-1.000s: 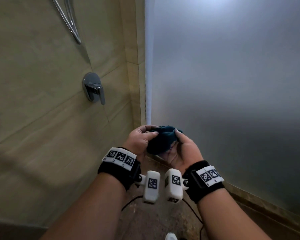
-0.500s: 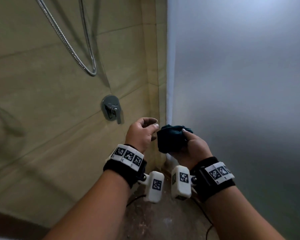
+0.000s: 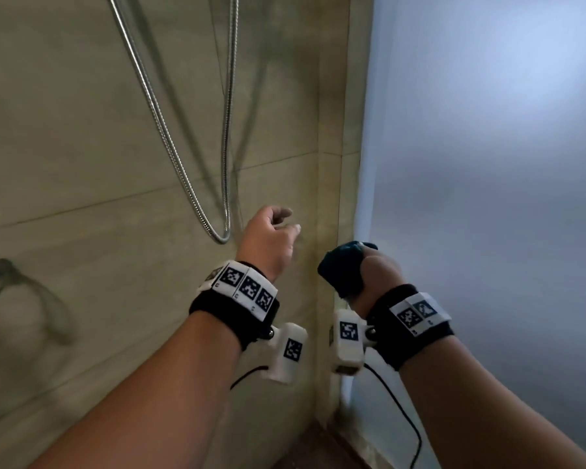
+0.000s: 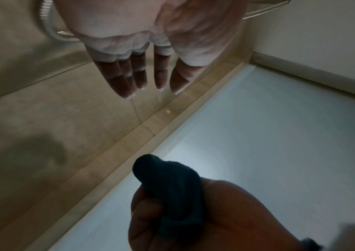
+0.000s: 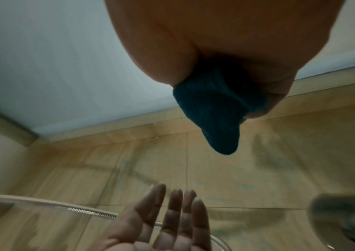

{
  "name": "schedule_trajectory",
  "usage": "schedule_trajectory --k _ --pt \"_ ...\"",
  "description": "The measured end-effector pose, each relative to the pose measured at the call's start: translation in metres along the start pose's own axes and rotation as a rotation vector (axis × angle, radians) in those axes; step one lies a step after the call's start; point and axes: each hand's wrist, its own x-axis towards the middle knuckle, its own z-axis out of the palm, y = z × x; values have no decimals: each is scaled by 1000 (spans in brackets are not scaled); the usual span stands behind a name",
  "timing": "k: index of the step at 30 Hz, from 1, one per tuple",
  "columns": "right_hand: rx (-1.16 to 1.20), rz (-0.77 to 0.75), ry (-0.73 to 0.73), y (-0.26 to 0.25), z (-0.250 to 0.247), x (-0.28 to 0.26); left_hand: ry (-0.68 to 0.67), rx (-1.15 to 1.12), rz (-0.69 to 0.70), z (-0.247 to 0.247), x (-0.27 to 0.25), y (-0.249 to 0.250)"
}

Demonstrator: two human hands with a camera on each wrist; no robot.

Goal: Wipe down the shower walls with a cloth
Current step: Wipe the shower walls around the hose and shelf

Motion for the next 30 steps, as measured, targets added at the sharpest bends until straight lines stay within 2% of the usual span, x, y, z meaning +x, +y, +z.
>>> schedule_trajectory --k 8,13,16,20,23,26,30 --pt "-334 -286 -47 -111 92 51 68 91 238 -35 89 93" --pt "-377 -371 -97 -162 121 75 77 109 326 -47 116 125" --pt "-318 -369 -150 -190 135 87 94 113 348 -47 132 140" --pt "-85 -301 -267 -226 145 114 148 136 371 -38 154 165" --pt "-108 -337 -319 -258 149 127 222 150 365 -27 167 182" --pt "-298 -439 -283 -287 160 144 280 196 348 -14 183 195" --pt "-305 -451 -391 -321 170 169 225 365 351 10 208 211"
